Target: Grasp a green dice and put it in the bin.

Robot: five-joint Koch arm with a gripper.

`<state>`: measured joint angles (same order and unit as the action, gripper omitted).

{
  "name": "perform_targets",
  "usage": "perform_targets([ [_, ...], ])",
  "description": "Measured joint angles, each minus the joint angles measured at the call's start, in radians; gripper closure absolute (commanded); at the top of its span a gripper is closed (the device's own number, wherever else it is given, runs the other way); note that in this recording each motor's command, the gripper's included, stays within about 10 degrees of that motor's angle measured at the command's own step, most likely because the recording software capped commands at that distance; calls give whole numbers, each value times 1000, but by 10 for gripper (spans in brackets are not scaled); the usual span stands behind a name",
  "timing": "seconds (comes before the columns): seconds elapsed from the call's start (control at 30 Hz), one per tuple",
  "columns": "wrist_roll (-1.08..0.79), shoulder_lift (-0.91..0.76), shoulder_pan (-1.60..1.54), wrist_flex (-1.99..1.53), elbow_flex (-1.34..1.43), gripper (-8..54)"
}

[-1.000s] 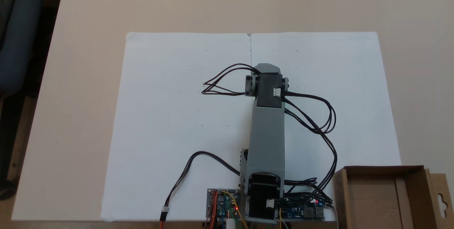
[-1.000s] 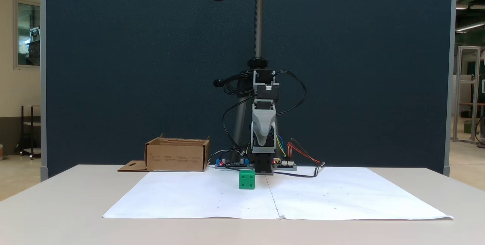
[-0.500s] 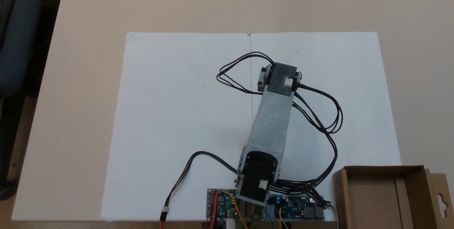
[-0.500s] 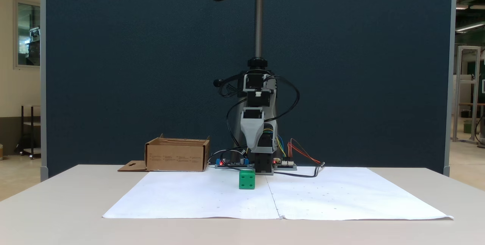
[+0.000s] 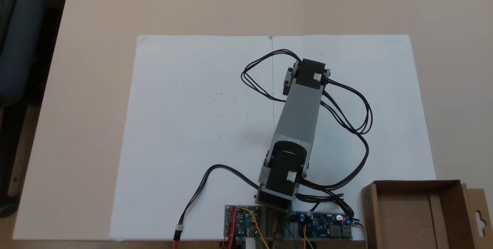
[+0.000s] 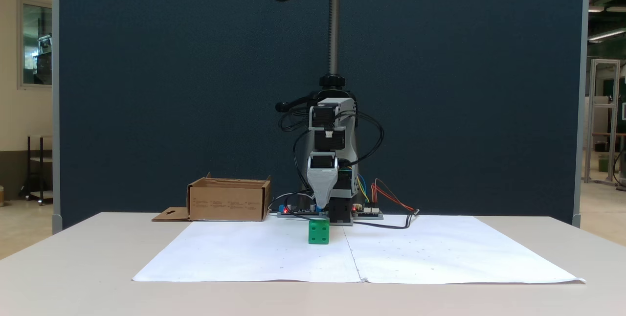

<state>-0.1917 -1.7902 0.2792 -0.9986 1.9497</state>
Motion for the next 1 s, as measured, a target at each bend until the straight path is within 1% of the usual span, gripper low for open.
perform_targets([
  [0.27, -9, 31, 0, 15, 0, -3],
  [0.5, -103, 31, 11, 15, -2, -14],
  [0.63, -110, 31, 17, 15, 0, -14],
  [0.83, -107, 31, 17, 48, -2, -10],
  [1.0, -106, 31, 17, 100, 0, 6],
])
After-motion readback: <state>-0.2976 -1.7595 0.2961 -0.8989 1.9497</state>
